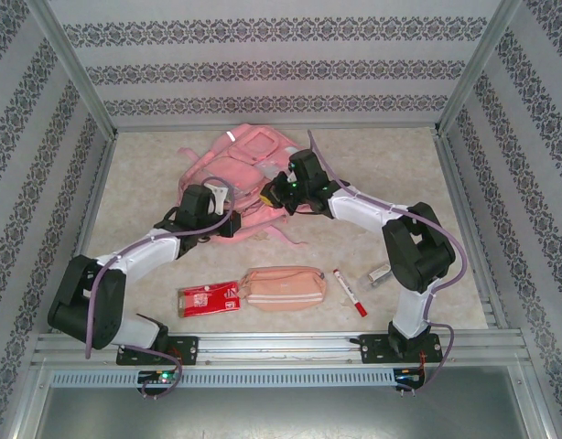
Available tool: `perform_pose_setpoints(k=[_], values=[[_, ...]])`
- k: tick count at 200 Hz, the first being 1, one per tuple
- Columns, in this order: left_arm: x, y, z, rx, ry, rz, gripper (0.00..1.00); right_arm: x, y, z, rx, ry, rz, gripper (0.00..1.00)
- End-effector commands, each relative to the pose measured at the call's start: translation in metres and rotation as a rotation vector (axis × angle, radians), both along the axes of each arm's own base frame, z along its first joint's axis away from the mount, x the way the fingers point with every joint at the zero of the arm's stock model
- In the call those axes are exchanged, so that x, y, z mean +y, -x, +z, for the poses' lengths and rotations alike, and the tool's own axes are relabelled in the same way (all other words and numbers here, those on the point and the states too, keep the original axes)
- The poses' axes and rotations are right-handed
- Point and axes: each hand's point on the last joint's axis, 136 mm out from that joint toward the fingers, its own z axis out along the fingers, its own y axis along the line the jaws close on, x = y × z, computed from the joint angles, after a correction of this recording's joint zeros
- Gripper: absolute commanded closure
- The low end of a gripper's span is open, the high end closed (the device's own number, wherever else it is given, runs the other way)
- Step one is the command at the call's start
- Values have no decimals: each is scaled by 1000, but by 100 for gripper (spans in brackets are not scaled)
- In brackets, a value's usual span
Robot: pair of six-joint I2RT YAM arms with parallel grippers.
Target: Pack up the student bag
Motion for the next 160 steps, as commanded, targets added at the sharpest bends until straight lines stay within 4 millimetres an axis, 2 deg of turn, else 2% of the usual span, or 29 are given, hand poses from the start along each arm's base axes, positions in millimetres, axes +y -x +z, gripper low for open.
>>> perform_pose_setpoints(k=[1,15,27,34,75,95,130,160], values=[[3,-2,16,-114,-13,-50,100,-9,-12,33,-85,-35,-6,100],[0,0,19,-138,7,-72,100,-7,-11,36,-87,-44,0,100],[-4,-2,23,-144,31,-82,71,-3,-9,38,-84,-59,14,100],[-6,-4,24,-139,45,-81,64,-1,-8,40,-85,-68,20,100],[-8,-24,16,-63,57,-37,65,14,1,51,-83,-106,64,100],[-10,-30,10,-28,47,-32,62,21,4,57,-79,-134,75,100],[-8,-41,15,-49,55,11,59,32,13,65,-68,-161,100,100],[-14,-43,21,-69,77,-16,57,42,26,66,-38,-186,97,100]])
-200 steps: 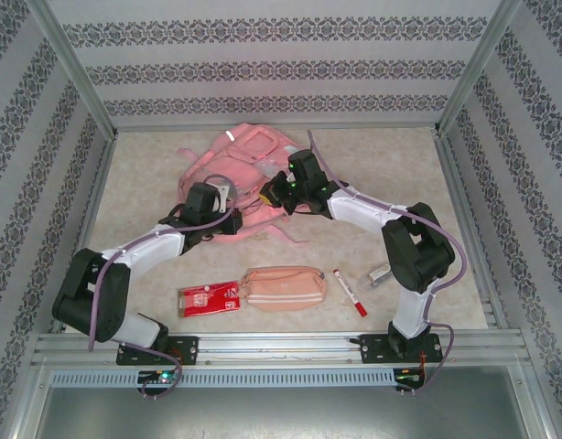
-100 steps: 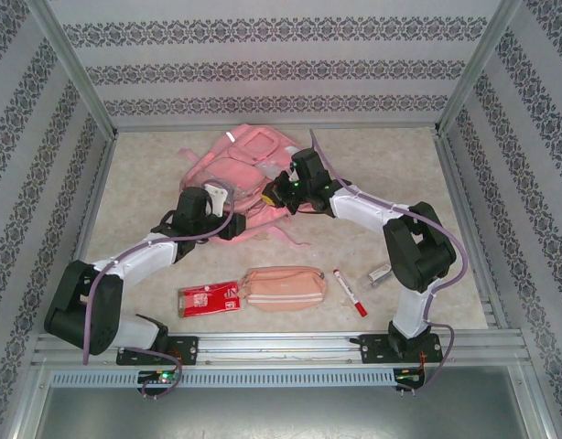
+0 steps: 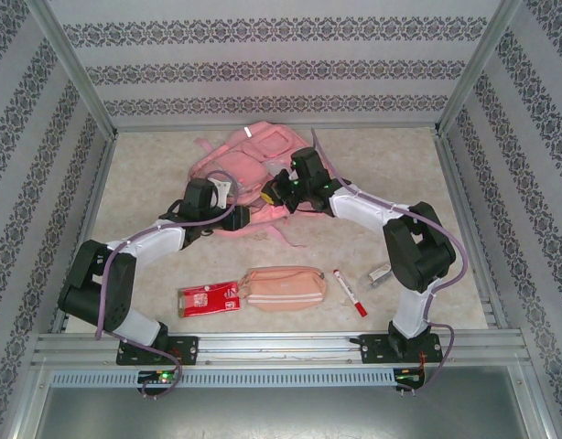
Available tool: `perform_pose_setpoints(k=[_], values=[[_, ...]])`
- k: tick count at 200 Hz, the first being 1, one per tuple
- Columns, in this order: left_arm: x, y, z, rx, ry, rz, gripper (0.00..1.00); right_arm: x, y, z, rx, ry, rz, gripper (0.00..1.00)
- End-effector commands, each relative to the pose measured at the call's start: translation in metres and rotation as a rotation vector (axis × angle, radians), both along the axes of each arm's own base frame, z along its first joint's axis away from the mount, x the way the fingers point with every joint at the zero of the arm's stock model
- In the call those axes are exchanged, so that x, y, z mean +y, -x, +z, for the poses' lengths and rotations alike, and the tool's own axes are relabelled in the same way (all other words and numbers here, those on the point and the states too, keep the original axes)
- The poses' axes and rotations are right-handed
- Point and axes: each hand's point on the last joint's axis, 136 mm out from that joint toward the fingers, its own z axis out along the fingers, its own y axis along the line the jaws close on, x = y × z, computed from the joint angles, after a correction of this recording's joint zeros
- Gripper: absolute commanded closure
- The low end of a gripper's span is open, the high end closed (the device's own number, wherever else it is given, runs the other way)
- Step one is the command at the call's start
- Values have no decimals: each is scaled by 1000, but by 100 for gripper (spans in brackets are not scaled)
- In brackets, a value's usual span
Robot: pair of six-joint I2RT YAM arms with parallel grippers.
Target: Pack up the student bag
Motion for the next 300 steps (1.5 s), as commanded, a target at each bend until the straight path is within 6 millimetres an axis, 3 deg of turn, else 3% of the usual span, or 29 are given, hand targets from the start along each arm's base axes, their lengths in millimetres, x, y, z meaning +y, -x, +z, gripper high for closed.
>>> perform_pose_setpoints(k=[1,54,73,95,164,210,237,249,254,268,282,300], values=[[-6,-22,27,-95,48,1,57,37,24,60,-77,-157,111,100],[-16,-29,21,-67,83,-26,71,48,38,65,-75,-170,143,100],[-17,-31,27,-95,85,-32,81,47,41,63,-74,-166,145,100],[-16,-28,34,-115,79,-48,100,41,40,58,-75,-147,136,100],[24,-12,29,-95,40,51,100,-2,30,40,-85,-68,87,100],[19,7,11,-48,51,-19,100,-36,18,33,-77,-68,58,100],[1,16,19,-56,122,-74,100,-44,17,27,-72,-57,55,100],[-13,21,25,-64,139,-116,100,-40,22,25,-76,-41,59,71],[-19,23,26,-63,141,-133,100,-39,25,23,-79,-23,55,65],[-36,28,34,-63,162,-172,100,-33,29,23,-132,24,71,61],[-49,29,43,-70,200,-196,100,-29,25,44,-296,37,157,58],[-57,28,53,-83,235,-202,100,-47,19,72,-618,151,334,58]])
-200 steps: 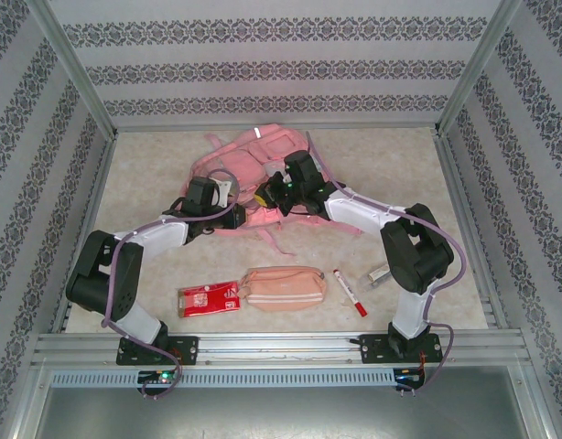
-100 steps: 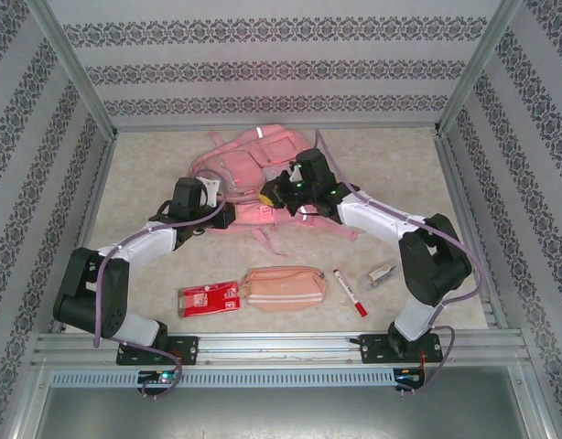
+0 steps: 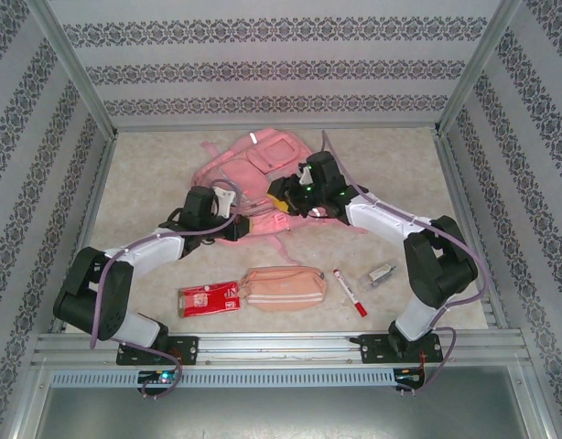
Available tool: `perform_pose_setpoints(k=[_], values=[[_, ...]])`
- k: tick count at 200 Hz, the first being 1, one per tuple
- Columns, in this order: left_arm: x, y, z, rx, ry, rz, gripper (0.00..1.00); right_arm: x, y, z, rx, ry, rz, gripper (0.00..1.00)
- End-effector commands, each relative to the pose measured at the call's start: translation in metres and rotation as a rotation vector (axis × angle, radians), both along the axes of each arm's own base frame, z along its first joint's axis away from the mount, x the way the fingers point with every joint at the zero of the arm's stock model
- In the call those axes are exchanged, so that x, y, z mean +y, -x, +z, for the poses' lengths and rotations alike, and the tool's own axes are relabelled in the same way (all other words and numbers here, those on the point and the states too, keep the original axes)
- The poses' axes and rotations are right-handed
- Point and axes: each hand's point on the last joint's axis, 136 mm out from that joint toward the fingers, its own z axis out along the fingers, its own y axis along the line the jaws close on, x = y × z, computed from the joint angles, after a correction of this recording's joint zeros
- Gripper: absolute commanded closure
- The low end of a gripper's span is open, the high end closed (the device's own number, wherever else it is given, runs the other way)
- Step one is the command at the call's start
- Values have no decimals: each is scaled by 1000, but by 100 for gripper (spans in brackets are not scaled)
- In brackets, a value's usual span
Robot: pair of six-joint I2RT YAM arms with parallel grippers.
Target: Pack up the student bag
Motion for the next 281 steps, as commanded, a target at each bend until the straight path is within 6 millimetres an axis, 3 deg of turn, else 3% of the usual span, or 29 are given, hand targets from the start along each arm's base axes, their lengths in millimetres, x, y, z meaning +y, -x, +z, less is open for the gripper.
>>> perform_pose_setpoints(k=[1,22,43,55,68,106,134,174,183,196,204,229,253,281], values=[[-26,-10,49,-106,133,-53,100,-20,-10,51,-444,111,192,58],[-27,-11,52,-106,143,-53,100,-38,6,59,-916,281,500,59],[-28,-10,51,-98,146,-59,100,-41,22,45,-1264,408,736,60],[-29,-10,52,-99,149,-62,100,-38,35,35,-1426,409,878,52],[-28,-9,51,-99,149,-63,100,-36,37,27,-1537,427,962,50],[-29,-7,51,-98,148,-72,100,-14,18,1,-1609,537,1111,53],[-29,-6,51,-98,147,-74,100,-2,14,-15,-1593,509,1194,61],[-26,-5,49,-95,154,-61,100,4,-7,-51,-1548,737,1314,63],[-25,-5,48,-92,153,-52,100,2,-8,-58,-1538,768,1346,71],[-21,-6,47,-87,157,-31,100,-1,-8,-65,-1540,813,1397,90],[-17,-7,47,-85,161,-8,100,-4,-7,-68,-1555,840,1421,100],[7,-11,42,-62,157,77,100,-13,-7,-65,-1644,903,1430,100],[37,-10,27,-32,77,138,100,-21,5,-55,-1748,845,1423,100],[54,-2,17,4,21,127,100,-35,4,-48,-1800,876,1380,100]])
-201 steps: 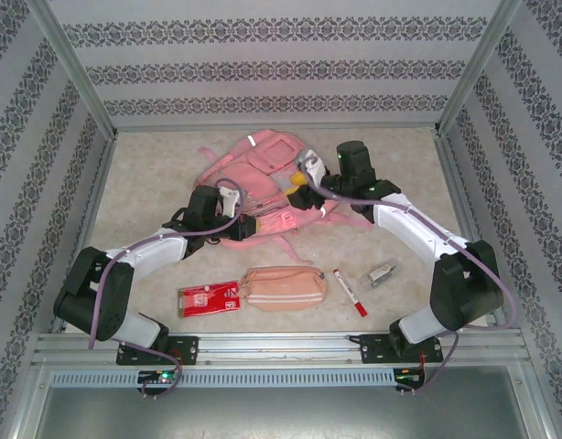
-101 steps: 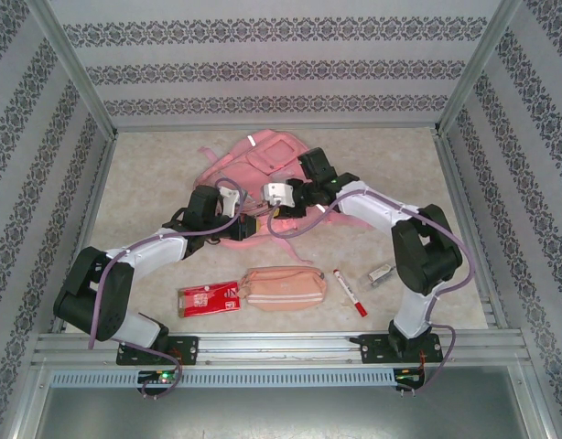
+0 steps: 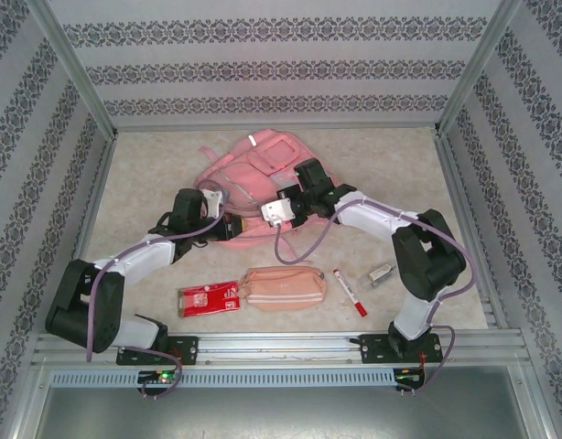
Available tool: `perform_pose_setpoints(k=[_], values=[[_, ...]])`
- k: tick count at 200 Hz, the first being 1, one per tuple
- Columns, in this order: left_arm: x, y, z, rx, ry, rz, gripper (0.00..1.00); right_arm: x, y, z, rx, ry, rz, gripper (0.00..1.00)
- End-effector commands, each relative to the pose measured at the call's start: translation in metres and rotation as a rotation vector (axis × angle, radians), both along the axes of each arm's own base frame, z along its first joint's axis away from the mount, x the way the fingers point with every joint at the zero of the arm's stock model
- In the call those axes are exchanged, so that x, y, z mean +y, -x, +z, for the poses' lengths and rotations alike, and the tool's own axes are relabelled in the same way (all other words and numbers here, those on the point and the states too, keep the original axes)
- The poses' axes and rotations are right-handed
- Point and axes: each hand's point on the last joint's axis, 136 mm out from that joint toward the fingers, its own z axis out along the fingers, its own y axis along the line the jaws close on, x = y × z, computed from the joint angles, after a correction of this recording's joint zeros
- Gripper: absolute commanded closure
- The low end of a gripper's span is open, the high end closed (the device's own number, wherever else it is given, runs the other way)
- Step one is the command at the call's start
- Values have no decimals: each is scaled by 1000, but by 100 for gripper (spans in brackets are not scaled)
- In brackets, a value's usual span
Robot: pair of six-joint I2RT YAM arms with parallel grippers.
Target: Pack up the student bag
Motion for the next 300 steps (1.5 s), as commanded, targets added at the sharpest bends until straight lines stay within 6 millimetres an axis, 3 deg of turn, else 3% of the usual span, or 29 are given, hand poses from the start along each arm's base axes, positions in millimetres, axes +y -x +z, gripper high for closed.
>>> perform_pose_setpoints(k=[1,53,70,88,99,113,139,167,206,268,300], values=[[22,-4,7,-45,-59,13,100,-26,-2,2,-51,23,-5,100],[54,3,-4,-42,-222,20,100,-51,-7,12,-51,-16,-57,100],[51,2,3,-73,-206,4,100,-59,-10,13,-45,-21,-81,100],[35,0,15,-82,-109,-20,100,-61,-12,17,-2,-60,-115,100],[18,4,23,-103,-86,-63,100,-55,-1,25,58,-122,-94,84],[-2,9,31,-139,-92,-117,100,-43,14,41,134,-219,-59,72],[-28,12,47,-177,-39,-143,100,-26,42,58,154,-263,-32,54],[-54,16,56,-201,-20,-192,100,-12,55,68,124,-266,-39,41],[-64,12,47,-188,4,-174,100,3,51,44,195,-222,-74,43],[-57,21,5,-111,-70,-192,100,-11,43,-4,184,-56,-151,44],[-59,22,0,-96,-68,-204,100,-14,42,-13,171,-28,-172,56]])
